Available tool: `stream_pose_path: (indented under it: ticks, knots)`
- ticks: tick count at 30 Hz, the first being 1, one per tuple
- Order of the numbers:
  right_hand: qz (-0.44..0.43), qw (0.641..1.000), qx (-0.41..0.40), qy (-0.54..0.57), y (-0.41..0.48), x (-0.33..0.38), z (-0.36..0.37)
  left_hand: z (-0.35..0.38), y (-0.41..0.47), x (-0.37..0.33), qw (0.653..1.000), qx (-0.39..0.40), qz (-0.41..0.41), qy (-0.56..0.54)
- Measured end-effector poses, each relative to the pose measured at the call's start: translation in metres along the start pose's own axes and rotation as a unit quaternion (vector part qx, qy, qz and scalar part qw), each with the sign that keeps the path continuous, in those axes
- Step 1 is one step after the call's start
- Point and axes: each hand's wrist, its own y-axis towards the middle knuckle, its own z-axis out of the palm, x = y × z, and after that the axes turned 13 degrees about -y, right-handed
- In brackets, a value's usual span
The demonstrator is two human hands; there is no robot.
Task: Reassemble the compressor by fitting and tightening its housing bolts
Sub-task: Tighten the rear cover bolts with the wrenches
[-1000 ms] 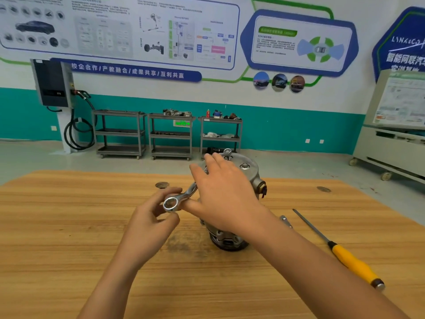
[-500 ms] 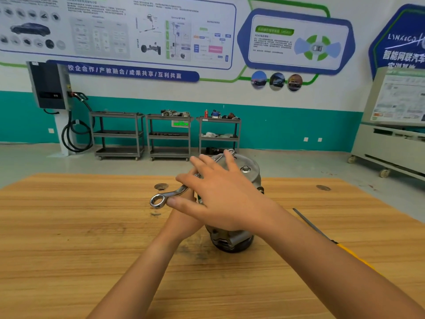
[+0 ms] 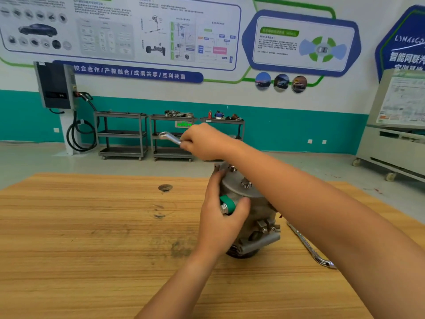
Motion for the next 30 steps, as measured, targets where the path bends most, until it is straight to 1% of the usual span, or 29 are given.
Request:
stream_pose_path:
  ticks: [2, 4, 6, 8, 13, 16, 18, 20, 23, 24, 25, 26, 27, 28, 29, 30]
  knots:
    - [0.047, 0.997, 0.000, 0.053, 0.005, -0.017, -0.004, 0.004, 0.000, 0.004, 1.000, -0.010, 0.001, -0.004]
    - [0.099, 0.983, -0.005, 0.157, 0.004, -0.035, -0.008, 0.010, 0.000, 0.007, 1.000, -0.016, 0.008, 0.001]
    - [0.151, 0.950, -0.027, 0.271, 0.000, -0.053, -0.009, 0.014, 0.003, 0.010, 1.000, -0.025, 0.016, 0.004]
    - [0.191, 0.919, -0.053, 0.340, -0.003, -0.066, -0.007, 0.016, 0.006, 0.011, 0.998, -0.040, 0.038, 0.006]
    - [0.240, 0.881, -0.073, 0.402, -0.008, -0.080, -0.004, 0.016, 0.010, 0.012, 0.989, -0.115, 0.090, -0.005]
    - [0.268, 0.852, -0.089, 0.440, -0.008, -0.085, -0.004, 0.012, 0.011, 0.014, 0.986, -0.123, 0.112, 0.027]
    - [0.297, 0.825, -0.114, 0.467, -0.006, -0.089, -0.006, 0.009, 0.010, 0.013, 0.981, -0.126, 0.136, 0.056]
    - [0.337, 0.776, -0.159, 0.508, -0.005, -0.097, -0.007, 0.008, 0.007, 0.013, 0.976, -0.129, 0.157, 0.073]
    - [0.396, 0.681, -0.245, 0.565, -0.019, -0.113, 0.005, 0.007, -0.001, 0.013, 0.971, -0.147, 0.172, 0.080]
    - [0.402, 0.643, -0.273, 0.592, -0.028, -0.117, 0.011, 0.006, -0.003, 0.013, 0.969, -0.155, 0.175, 0.081]
    - [0.400, 0.596, -0.296, 0.631, -0.039, -0.118, 0.017, 0.004, -0.004, 0.014, 0.968, -0.162, 0.173, 0.079]
    - [0.390, 0.547, -0.321, 0.668, -0.050, -0.118, 0.021, 0.002, -0.004, 0.015, 0.968, -0.169, 0.171, 0.077]
    - [0.376, 0.507, -0.345, 0.695, -0.062, -0.118, 0.023, 0.000, -0.004, 0.016, 0.967, -0.176, 0.170, 0.076]
    - [0.361, 0.480, -0.367, 0.711, -0.074, -0.117, 0.024, -0.002, -0.003, 0.017, 0.966, -0.181, 0.171, 0.077]
    - [0.344, 0.466, -0.385, 0.718, -0.087, -0.115, 0.025, -0.003, -0.002, 0.017, 0.965, -0.182, 0.173, 0.079]
    - [0.326, 0.463, -0.402, 0.720, -0.101, -0.111, 0.028, -0.003, -0.002, 0.018, 0.964, -0.183, 0.175, 0.082]
